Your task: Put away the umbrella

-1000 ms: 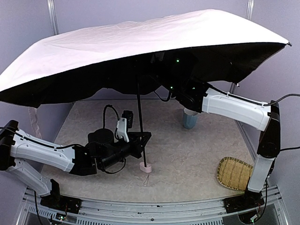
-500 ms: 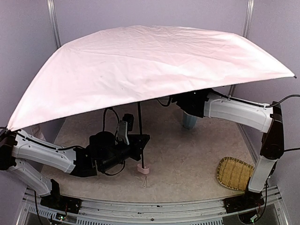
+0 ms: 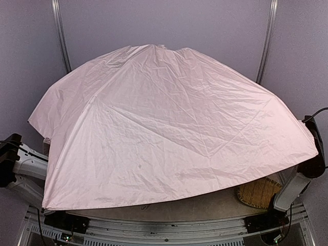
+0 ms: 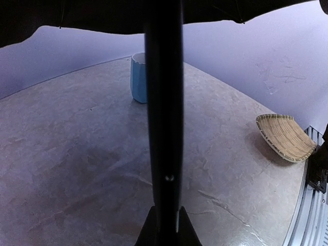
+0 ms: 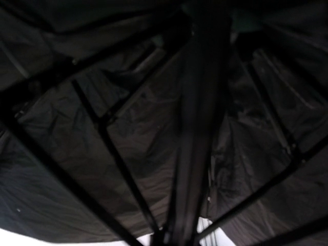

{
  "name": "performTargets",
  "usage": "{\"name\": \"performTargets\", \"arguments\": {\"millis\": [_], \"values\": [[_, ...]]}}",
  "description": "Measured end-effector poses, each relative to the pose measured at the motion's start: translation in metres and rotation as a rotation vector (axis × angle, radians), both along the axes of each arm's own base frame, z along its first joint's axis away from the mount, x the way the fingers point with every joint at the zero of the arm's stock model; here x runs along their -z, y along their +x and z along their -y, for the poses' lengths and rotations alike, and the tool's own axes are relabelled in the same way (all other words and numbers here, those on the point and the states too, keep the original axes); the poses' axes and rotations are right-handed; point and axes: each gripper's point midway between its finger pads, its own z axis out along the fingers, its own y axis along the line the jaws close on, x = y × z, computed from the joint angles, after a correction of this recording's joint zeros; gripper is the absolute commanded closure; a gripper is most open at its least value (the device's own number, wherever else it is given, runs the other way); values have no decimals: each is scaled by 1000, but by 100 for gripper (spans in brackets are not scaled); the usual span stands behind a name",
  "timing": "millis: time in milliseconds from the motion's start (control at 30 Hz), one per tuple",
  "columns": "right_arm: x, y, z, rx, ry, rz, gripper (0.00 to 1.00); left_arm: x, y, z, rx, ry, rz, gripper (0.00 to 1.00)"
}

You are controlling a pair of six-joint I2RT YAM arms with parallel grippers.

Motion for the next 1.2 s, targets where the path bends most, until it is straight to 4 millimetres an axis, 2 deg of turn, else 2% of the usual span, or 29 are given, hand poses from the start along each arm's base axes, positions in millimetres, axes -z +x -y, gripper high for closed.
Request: {"name": "performTargets", "arguments": {"millis": [200,267,433,567,733,833,967,1067,1200], "values": [[5,4,-1,36,-15,28,100,12,12,3,1,8,9,89],[8,1,-3,43,-32,48,100,13,13,4,4,4,17,83],[47,6,-13,69,-154,61,100,-15,18,3,-12,-97,76,65],[56,17,-9,113,-177,55,100,-5,12,-1,-12,-80,76,56],[36,31,10,191,-106,88,100,12,-3,-5,15,-22,74,50],[21,37,25,240,-63,107,100,12,-6,-11,11,-16,81,43],[-10,37,53,303,9,148,100,9,-6,-24,-16,-22,86,36],[-36,30,82,348,68,176,100,12,2,-38,-60,-34,58,33],[-71,13,127,411,146,218,100,28,38,-80,-232,-44,-43,30]]}}
